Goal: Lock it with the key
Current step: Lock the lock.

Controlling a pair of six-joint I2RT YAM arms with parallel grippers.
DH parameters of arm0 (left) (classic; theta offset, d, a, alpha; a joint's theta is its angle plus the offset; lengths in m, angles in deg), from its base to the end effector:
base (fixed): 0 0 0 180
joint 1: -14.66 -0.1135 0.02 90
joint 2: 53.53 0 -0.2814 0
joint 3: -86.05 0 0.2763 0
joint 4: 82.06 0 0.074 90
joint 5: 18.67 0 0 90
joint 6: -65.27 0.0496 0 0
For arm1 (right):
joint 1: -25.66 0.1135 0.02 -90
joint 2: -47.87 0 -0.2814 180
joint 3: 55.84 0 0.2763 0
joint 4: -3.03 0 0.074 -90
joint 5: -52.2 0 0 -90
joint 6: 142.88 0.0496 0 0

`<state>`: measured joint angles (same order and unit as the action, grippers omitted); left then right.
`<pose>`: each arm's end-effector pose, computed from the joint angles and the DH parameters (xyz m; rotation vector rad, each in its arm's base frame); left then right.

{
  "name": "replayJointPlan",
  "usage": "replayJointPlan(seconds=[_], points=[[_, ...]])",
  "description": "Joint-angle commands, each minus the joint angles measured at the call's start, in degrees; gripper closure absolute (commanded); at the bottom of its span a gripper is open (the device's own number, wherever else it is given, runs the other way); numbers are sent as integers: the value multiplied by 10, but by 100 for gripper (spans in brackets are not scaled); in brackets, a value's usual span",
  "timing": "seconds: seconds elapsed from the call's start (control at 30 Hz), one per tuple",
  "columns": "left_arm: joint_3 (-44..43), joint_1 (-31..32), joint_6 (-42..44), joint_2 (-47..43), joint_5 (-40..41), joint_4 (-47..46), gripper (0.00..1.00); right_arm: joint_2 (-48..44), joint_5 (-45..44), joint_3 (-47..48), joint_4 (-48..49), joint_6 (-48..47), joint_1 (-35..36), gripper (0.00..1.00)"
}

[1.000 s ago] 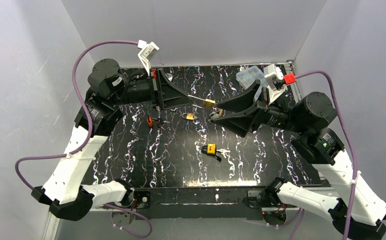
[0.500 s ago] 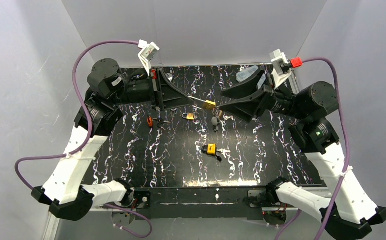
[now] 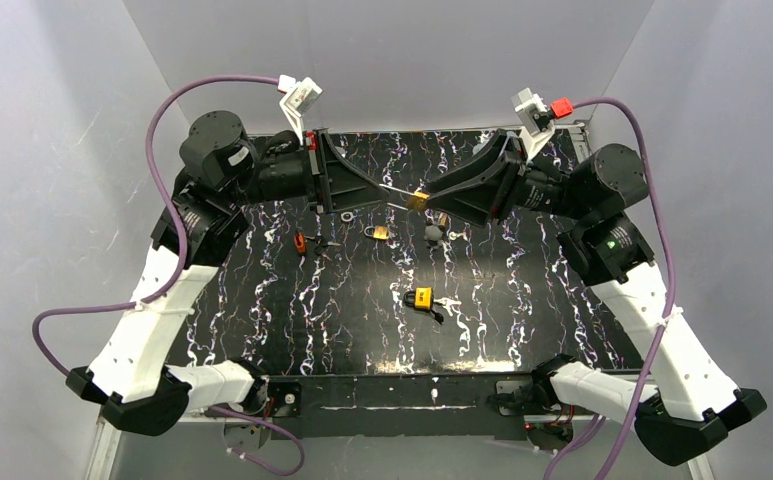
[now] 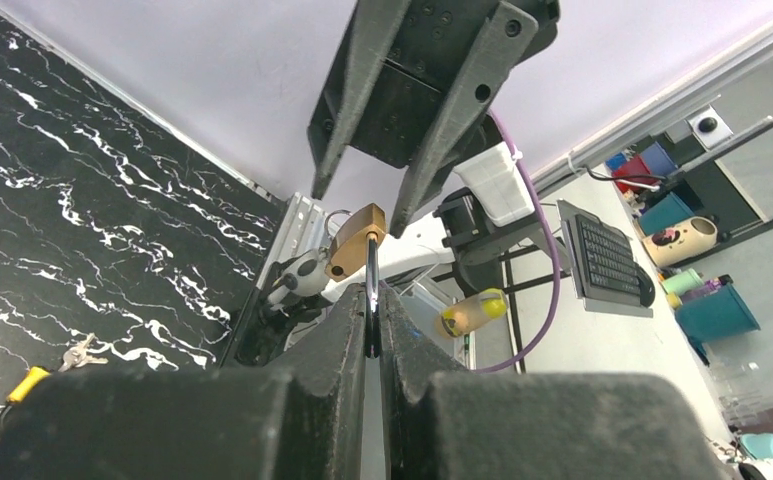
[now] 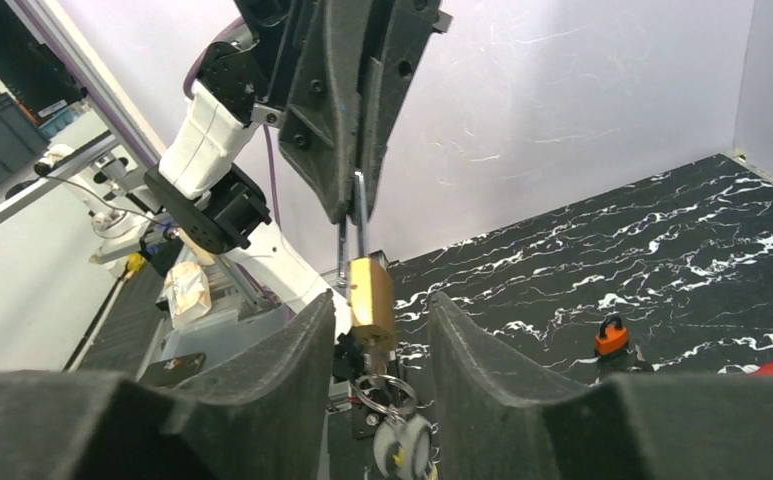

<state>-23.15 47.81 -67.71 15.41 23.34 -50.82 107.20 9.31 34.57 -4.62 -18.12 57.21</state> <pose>0.1771 -0.1597 0.5715 0.6557 1.5737 -1.6215 0.1616 0.1419 0.5410 -0.7663 1.2273 1.4440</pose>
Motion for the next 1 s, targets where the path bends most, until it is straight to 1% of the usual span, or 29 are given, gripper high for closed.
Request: replayJointPlan(seconds=[0.0,0.23,0.57,0.87,0.97], points=[[-27,1,11,0,19,10,100,-5,20,2,54,18,0,56],[-33,2,13,4,33,15,100,-3,23,-8,56,22,7,63],[-36,2,10,8,35,14,100,7,8,-2,26,-7,23,68],[-37,2,12,10,37,15,100,10,1,-1,9,-22,35,69],[-37,1,11,9,37,15,100,10,0,1,5,-23,36,74]])
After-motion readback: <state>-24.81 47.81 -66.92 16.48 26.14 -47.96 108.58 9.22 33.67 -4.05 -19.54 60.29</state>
